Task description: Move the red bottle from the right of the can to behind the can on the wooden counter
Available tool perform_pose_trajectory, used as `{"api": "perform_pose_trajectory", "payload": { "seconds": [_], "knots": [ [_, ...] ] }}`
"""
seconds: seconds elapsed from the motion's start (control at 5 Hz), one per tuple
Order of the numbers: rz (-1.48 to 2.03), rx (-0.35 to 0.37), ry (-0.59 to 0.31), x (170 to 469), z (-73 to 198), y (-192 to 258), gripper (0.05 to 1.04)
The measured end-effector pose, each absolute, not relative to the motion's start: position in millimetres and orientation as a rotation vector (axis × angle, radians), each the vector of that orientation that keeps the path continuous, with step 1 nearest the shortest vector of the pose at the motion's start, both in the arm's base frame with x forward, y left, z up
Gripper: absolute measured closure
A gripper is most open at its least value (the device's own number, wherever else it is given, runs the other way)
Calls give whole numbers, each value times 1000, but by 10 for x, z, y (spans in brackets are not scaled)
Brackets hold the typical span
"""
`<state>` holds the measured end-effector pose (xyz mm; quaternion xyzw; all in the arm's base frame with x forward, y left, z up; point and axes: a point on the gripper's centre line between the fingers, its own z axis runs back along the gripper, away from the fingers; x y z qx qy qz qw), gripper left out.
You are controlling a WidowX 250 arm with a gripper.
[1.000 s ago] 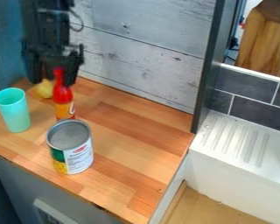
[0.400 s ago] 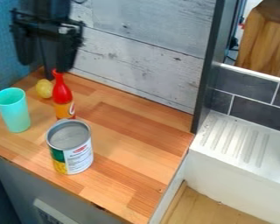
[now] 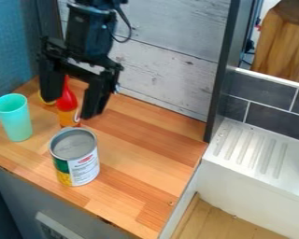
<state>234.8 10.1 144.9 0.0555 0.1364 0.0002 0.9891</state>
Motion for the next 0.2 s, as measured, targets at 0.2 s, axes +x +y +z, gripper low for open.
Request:
{"api": "perform_pose_trajectory", "payload": {
  "seconds": [0.2],
  "knots": [
    [4, 100, 240, 2265, 1503, 83, 80]
  ]
}}
